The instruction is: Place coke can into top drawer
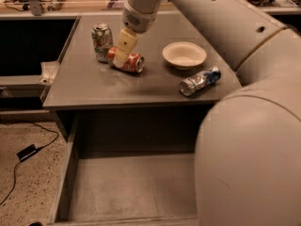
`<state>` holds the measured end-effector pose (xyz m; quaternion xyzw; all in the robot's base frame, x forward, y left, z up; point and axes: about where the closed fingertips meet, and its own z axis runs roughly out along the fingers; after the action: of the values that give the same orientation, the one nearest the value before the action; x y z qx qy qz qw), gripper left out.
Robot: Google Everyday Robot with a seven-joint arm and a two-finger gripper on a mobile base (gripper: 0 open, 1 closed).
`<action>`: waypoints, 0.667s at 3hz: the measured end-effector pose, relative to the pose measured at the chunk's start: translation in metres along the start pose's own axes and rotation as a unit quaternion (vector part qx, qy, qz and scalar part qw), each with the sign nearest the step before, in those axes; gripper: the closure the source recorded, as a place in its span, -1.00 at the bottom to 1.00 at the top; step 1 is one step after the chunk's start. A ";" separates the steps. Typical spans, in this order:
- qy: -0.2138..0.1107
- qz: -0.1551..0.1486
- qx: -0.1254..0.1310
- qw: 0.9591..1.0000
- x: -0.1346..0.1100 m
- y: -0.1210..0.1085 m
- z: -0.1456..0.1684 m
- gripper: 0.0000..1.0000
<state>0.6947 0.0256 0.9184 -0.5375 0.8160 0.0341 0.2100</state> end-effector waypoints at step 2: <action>0.077 0.018 -0.045 0.996 -0.021 -0.009 0.063 -0.95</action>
Offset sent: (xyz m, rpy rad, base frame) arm 0.0446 0.0342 -0.0555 -0.1660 0.2470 -0.0364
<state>0.7288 0.0574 0.8707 -0.5324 0.8371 0.0328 0.1213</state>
